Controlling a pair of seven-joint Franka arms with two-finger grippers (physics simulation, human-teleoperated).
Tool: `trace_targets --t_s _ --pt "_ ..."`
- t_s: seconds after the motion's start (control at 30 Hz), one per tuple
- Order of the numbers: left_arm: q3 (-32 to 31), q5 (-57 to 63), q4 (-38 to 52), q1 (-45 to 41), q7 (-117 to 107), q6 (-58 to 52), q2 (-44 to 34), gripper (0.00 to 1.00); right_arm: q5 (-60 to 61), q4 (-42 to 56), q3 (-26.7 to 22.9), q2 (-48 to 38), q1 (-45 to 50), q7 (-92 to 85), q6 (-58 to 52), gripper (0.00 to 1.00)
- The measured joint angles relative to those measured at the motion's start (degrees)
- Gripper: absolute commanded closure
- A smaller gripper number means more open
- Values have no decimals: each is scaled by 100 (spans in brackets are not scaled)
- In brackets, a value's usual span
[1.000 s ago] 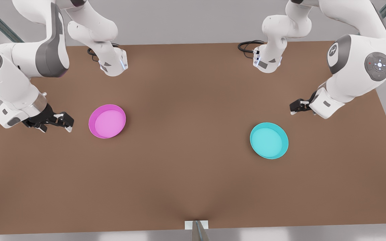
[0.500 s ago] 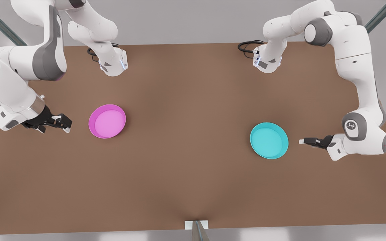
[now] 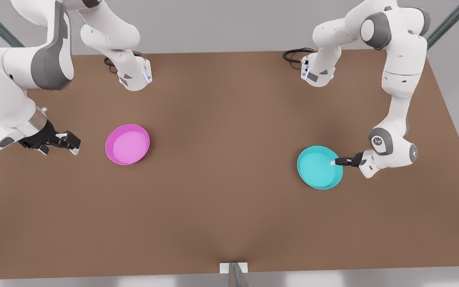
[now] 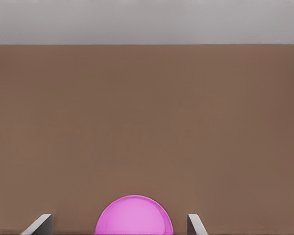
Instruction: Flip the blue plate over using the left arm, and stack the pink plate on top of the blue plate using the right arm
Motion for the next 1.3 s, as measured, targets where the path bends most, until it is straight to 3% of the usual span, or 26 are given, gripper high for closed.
trace_targets --t_s 0.03,0.1,0.13,0.17,0.23,0.33,0.4,0.47,0.53,1.3 --pt "0 -18 9 -19 0 9 32 1 1 20 -8 24 17 3 -11 0" --pt "0 -42 29 -19 8 9 108 12 0 26 -12 11 -102 3 -20 0" --pt "0 -50 37 -11 9 18 137 31 0 27 -10 -10 -115 5 -61 0" --pt "0 -56 47 -10 45 55 156 44 1 107 -9 -2 -76 3 -163 0" --pt "0 -65 61 8 137 62 207 54 9 150 -9 -5 -24 3 -169 0" --pt "0 -70 65 8 175 176 255 59 220 150 -18 10 -85 3 -177 0" --pt "5 -69 65 7 176 185 272 72 220 150 -34 61 -135 -1 -153 0" --pt "9 -66 65 -1 184 280 298 72 212 150 -53 70 -212 19 -111 0" --pt "9 -63 65 -1 254 351 341 79 204 150 -52 111 -260 13 -98 0" --pt "260 495 65 -771 -489 137 -267 79 -87 513 -64 -54 -444 21 -1249 0"
